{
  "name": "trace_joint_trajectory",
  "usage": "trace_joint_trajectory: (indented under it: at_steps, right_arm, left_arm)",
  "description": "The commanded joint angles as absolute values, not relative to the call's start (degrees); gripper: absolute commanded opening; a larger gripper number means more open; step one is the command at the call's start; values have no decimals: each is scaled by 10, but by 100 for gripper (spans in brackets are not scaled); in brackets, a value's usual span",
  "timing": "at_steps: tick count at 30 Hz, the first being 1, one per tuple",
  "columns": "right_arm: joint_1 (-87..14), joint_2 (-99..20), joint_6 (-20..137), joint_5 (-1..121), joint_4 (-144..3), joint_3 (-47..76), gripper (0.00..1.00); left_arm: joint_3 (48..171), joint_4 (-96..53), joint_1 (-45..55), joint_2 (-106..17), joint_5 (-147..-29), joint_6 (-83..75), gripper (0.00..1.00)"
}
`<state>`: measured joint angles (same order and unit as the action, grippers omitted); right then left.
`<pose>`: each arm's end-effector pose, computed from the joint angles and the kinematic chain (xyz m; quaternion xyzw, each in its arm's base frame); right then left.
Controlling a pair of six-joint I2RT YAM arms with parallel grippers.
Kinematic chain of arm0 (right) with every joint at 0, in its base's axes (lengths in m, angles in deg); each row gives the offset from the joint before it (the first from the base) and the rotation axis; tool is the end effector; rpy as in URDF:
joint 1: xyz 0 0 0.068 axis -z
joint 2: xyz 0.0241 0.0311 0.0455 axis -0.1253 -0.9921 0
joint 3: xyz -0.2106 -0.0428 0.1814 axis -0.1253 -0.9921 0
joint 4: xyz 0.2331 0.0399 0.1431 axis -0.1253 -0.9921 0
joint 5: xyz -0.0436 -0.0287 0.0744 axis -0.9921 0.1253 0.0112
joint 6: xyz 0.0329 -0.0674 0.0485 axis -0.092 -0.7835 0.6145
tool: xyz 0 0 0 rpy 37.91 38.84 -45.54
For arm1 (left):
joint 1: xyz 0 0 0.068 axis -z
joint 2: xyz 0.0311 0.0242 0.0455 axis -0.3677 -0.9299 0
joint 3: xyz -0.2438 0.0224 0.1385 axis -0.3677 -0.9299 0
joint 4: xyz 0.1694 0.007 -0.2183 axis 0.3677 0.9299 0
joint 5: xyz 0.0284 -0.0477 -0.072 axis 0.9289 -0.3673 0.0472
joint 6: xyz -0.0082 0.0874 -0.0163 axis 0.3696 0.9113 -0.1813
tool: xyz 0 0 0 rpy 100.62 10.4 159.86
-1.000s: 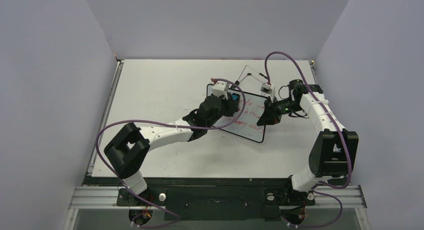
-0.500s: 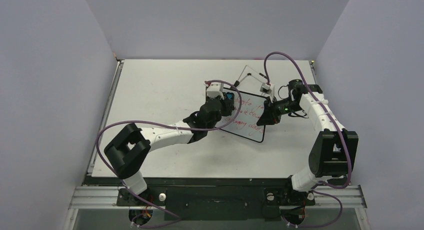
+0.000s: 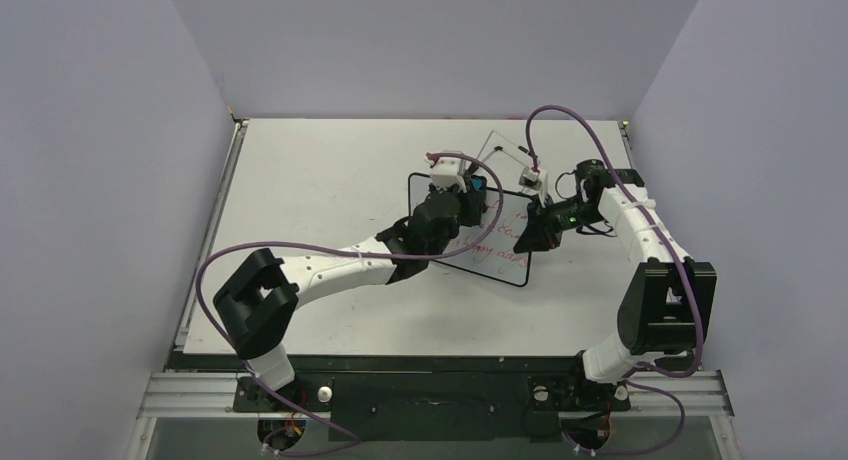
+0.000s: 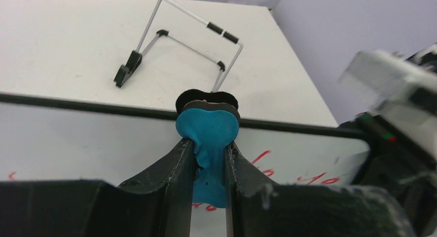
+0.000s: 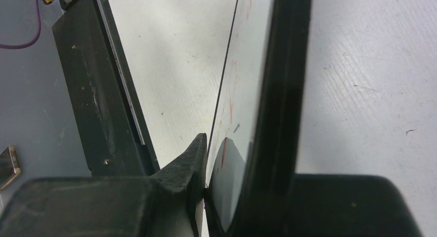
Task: Erase the whiteboard
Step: Erase the whiteboard at the center of the board.
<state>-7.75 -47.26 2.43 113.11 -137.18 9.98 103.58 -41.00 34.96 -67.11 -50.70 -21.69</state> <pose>0.2907 0.0723 0.2509 -0.3832 0.7710 0.4467 0.2433 0.2814 -0.3560 0.2759 0.0171 0.7579 -0.2862 0.5860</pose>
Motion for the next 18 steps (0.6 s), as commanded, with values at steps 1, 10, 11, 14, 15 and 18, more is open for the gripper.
trace_joint_trajectory:
  at_steps: [1,10,11,14,15,18]
  right_arm:
    - [-104,-473,-17,1120,-1431,108,0]
    - [-100,-473,-28,1123,-1441,111,0]
    - [-100,-474,-30,1123,-1442,111,0]
    - [-100,-475,-31,1123,-1444,111,0]
    - [-100,-474,-31,1124,-1444,111,0]
    - [-100,-474,-31,1124,-1444,112,0]
  left_arm:
    - [1106,-415,345,-681,-523,-189,0]
    - [983,-436,311,-673,-528,-232,0]
    - [964,-448,316,-668,-530,-233,0]
    - [930,-471,325,-657,-537,-236,0]
    - [918,-480,329,-654,-543,-237,0]
    - [903,-497,340,-653,-554,-239,0]
